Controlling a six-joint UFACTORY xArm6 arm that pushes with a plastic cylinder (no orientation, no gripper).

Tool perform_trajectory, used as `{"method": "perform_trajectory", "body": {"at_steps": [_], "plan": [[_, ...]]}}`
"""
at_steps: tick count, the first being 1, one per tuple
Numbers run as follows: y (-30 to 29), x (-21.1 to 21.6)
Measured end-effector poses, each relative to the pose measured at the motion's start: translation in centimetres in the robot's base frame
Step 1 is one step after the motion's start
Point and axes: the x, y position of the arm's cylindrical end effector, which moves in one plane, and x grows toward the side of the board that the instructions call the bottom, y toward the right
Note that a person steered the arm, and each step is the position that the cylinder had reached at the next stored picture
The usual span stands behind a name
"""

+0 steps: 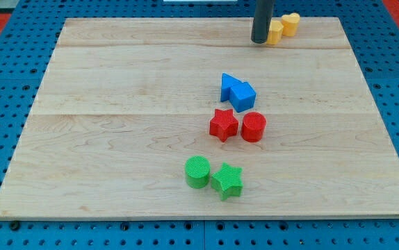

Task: Move the blue cube towards center

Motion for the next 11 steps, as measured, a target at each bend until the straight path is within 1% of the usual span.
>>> {"method": "perform_trajectory", "body": {"at_steps": [1,4,5,6,7,8,9,11], "plan": [[0.0,1.9],[1.2,14.3],[1.2,16.5],[-4.5,16.5],[-6.2,16.3],[-3.3,15.1],[-2.8,11.6],[-13.0,9.8]]}}
